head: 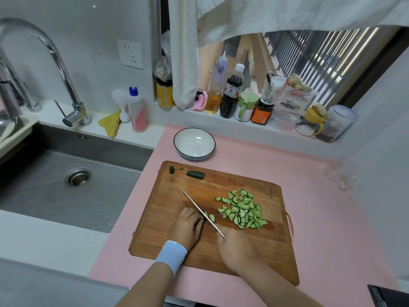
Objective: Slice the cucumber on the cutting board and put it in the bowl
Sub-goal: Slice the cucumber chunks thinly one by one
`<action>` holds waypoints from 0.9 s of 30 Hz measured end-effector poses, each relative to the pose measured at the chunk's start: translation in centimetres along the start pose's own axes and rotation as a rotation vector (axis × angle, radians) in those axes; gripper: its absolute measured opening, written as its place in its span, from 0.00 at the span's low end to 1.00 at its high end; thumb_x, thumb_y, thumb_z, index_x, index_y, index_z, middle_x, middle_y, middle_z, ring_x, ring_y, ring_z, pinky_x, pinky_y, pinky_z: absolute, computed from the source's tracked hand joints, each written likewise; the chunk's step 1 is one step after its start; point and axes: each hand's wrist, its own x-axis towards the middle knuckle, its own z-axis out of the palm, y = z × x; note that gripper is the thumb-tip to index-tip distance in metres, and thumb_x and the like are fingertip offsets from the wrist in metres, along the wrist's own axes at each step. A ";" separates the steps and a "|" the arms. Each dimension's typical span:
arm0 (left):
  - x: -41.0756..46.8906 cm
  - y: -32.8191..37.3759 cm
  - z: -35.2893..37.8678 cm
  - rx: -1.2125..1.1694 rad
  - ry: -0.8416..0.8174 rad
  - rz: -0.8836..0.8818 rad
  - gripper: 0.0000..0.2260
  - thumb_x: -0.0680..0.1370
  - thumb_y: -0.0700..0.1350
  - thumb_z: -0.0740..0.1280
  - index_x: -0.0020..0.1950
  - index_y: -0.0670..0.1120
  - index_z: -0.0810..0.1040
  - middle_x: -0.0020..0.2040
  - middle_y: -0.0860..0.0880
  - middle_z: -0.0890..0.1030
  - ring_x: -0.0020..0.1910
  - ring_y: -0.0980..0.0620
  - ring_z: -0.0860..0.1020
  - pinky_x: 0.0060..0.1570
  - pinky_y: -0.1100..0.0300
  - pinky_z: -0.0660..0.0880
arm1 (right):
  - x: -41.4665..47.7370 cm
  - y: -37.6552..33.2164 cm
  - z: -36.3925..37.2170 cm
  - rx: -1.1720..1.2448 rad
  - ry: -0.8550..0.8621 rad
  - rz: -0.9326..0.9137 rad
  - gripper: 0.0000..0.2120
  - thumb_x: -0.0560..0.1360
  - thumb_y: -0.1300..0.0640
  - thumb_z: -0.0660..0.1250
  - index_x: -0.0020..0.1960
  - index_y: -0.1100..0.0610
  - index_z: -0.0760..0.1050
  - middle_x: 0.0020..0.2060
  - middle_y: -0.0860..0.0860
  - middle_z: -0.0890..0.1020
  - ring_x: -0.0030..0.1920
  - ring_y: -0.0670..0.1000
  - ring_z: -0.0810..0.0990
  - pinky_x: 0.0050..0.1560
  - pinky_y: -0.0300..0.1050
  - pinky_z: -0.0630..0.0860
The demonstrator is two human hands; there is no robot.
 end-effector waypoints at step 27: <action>-0.2 0.2 -0.1 -0.005 0.004 -0.032 0.03 0.72 0.37 0.72 0.42 0.44 0.80 0.41 0.52 0.74 0.44 0.53 0.72 0.44 0.63 0.72 | 1.4 -0.2 0.5 -0.003 -0.022 -0.014 0.17 0.81 0.52 0.56 0.65 0.42 0.77 0.43 0.51 0.85 0.44 0.55 0.82 0.44 0.45 0.75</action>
